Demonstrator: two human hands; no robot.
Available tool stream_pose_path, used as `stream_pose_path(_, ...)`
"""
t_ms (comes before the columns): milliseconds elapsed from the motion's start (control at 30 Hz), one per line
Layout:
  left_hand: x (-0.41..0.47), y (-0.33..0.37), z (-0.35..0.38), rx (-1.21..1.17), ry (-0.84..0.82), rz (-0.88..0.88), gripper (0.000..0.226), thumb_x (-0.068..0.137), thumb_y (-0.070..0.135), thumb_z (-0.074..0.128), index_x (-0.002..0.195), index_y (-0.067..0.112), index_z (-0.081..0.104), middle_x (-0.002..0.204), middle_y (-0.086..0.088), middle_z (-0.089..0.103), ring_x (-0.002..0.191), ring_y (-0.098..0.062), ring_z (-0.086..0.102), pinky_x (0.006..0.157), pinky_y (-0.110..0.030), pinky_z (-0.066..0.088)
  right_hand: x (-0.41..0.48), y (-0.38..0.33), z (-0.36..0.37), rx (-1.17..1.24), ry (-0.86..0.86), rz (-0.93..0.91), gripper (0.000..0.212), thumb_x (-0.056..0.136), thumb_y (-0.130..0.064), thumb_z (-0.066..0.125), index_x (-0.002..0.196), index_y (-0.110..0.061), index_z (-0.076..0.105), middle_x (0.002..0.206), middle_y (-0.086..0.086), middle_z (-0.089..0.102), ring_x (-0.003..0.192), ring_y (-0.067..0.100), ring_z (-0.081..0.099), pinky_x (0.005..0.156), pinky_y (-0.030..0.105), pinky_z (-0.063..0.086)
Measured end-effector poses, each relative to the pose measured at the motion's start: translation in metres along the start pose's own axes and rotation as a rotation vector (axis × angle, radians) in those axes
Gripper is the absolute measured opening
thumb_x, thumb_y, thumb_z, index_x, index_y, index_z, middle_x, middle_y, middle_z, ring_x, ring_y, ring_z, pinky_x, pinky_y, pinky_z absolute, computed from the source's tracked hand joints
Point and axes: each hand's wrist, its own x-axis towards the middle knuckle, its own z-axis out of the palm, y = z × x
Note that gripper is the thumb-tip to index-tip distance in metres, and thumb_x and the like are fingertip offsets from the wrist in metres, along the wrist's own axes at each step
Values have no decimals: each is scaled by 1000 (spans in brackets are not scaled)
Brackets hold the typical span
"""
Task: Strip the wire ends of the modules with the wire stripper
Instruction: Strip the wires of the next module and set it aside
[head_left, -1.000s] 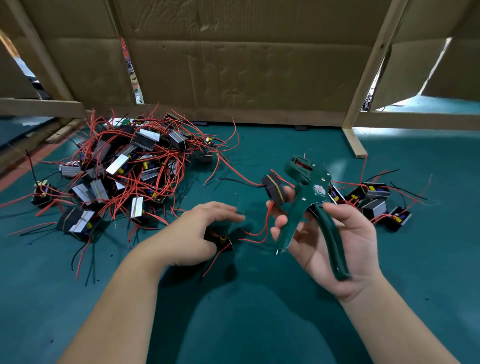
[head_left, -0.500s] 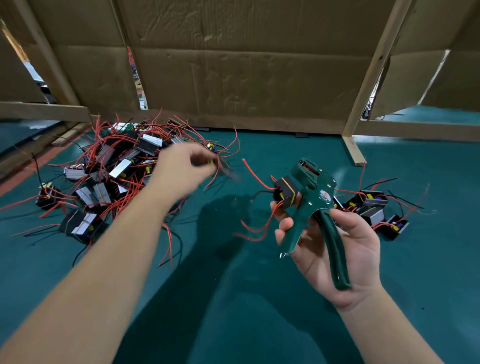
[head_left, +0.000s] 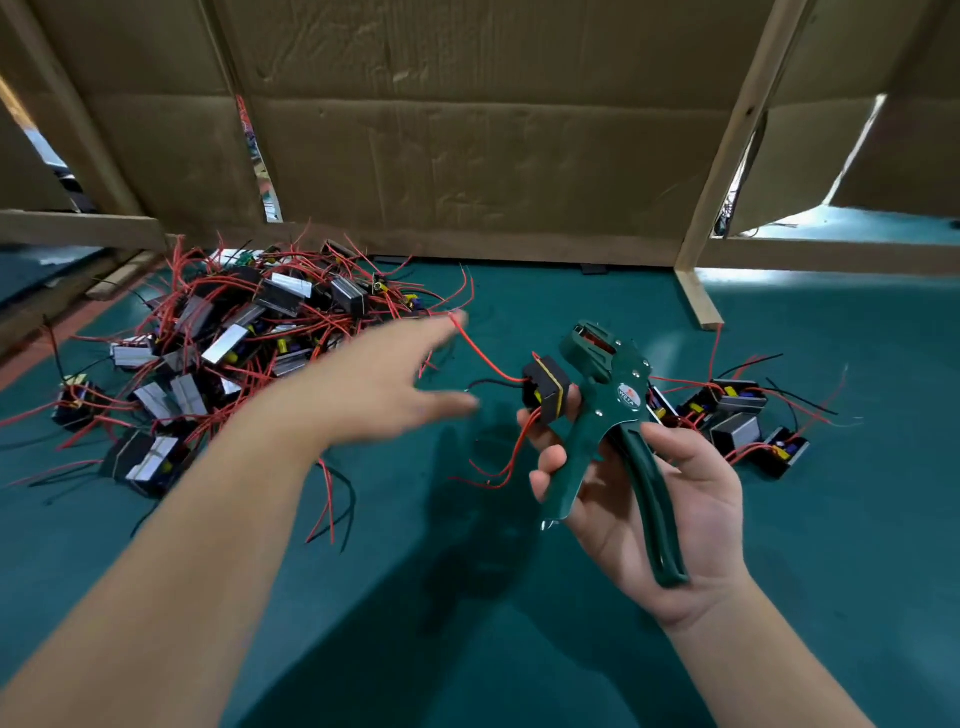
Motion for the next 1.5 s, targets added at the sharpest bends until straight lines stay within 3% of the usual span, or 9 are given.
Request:
stream_pose_path(67, -20, 22, 16, -554, -63, 163, 69, 80, 41, 66, 142, 27, 39, 138, 6, 52, 124, 4, 47, 105, -18, 38, 1, 2, -1, -5, -1, -1, 51, 61, -18, 75, 109, -1, 67, 108, 25, 62, 75, 32, 65, 77, 45, 56)
stream_pose_path(133, -26, 31, 30, -990, 65, 291, 40, 86, 19, 63, 125, 18, 52, 115, 4, 68, 110, 1, 60, 88, -13, 46, 1, 4, -1, -11, 2, 3, 50, 61, -18, 74, 107, 0, 67, 100, 23, 64, 75, 32, 65, 76, 45, 56)
stream_pose_path(300, -23, 37, 53, -1557, 393, 210, 21, 79, 14, 55, 98, 8, 48, 75, -5, 74, 66, -16, 72, 56, -26, 56, 3, 12, 0, -24, 33, 48, 58, 55, -17, 78, 109, 1, 66, 103, 25, 61, 72, 33, 63, 73, 45, 56)
stream_pose_path(467, -18, 32, 66, -1877, 468, 71, 30, 81, 28, 49, 100, 6, 40, 74, -4, 73, 63, -16, 72, 52, -23, 55, 5, 18, -2, -57, 23, 125, 59, 55, -17, 78, 110, 0, 67, 100, 23, 65, 73, 34, 63, 74, 46, 55)
stream_pose_path(667, -20, 19, 63, -1774, 473, -100, 18, 77, 29, 55, 86, 15, 49, 68, 3, 71, 54, -4, 62, 54, -18, 53, 7, 22, -4, -152, 87, 161, 73, 47, -17, 82, 117, 0, 66, 112, 27, 61, 74, 38, 65, 73, 50, 55)
stream_pose_path(933, -30, 16, 57, -1450, 360, -23, 3, 80, 25, 60, 78, 23, 61, 57, -1, 63, 41, -7, 49, 44, -14, 42, 6, 13, -6, -230, 79, 21, 71, 46, -19, 84, 114, -3, 67, 114, 23, 62, 76, 38, 66, 74, 51, 55)
stream_pose_path(1033, -30, 18, 63, -1313, 342, -8, 24, 89, 10, 57, 73, 24, 67, 50, -2, 57, 40, -10, 47, 43, -16, 41, 4, 11, -5, -321, 14, -21, 70, 55, -22, 82, 119, -1, 62, 121, 21, 60, 78, 39, 65, 74, 53, 53)
stream_pose_path(1200, -29, 21, 71, -1112, 296, 2, 22, 87, 5, 63, 70, 18, 67, 44, 2, 53, 39, -10, 46, 44, -17, 41, 3, 14, -1, -384, -60, -28, 72, 65, -19, 78, 127, 6, 51, 96, 29, 60, 80, 44, 61, 78, 57, 50)
stream_pose_path(1500, -28, 21, 77, -1057, 238, -10, 11, 88, 10, 64, 79, 16, 67, 58, -1, 66, 50, -9, 57, 52, -16, 45, 3, 17, -3, -441, 51, -79, 64, 66, -11, 61, 129, 2, 53, 94, 30, 59, 78, 43, 61, 76, 56, 52)
